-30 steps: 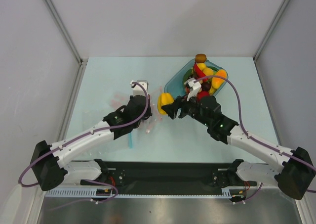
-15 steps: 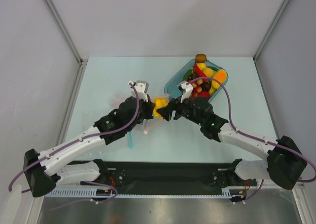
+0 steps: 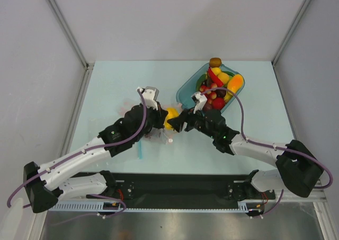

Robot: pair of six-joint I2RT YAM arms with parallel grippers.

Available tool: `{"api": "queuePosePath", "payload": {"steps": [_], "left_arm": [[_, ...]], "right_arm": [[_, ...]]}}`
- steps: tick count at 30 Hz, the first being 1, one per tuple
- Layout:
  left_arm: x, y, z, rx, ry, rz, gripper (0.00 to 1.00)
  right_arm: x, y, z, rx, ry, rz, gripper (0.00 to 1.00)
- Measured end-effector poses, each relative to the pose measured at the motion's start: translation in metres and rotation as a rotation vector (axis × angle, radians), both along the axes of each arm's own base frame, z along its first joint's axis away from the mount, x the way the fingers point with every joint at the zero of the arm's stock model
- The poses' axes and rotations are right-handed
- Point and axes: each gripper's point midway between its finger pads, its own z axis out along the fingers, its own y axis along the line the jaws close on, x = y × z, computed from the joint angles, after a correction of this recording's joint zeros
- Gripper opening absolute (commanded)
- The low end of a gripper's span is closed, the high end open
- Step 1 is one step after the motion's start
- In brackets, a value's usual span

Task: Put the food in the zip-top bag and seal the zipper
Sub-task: Place the fake vegetable in the zipper food storage bag, then adjust the zipper food storage bag at the center of the board.

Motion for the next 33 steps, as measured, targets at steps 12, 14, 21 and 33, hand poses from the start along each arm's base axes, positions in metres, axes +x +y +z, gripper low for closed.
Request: {"api": "queuePosePath", "payload": {"steps": [12,14,21,33], "left_arm": [[0.008,0.021,-0.002,-0.009,-0.004,0.121,0.0],[0.009,0.026,-0.001,-0.012,-0.008,0.139,0.0],[0.011,0.038,0.001,-0.019,-0.023,0.191,0.0],[0.013,0.048,0.004,-0.016,-0.039,0.237,0.0]], "right_arm": [[0.005,-0.018,0.013,-0.019,-0.028,-0.106,0.81],[0.006,-0.019,0.013,-0.026,-0.028,-0.116,0.75],[0.017,-0.031,0.007,-0.075,0.004,-0.207,0.73],[0.026,-0.037,-0.004,-0.136,0.052,-0.275,0.26]]}}
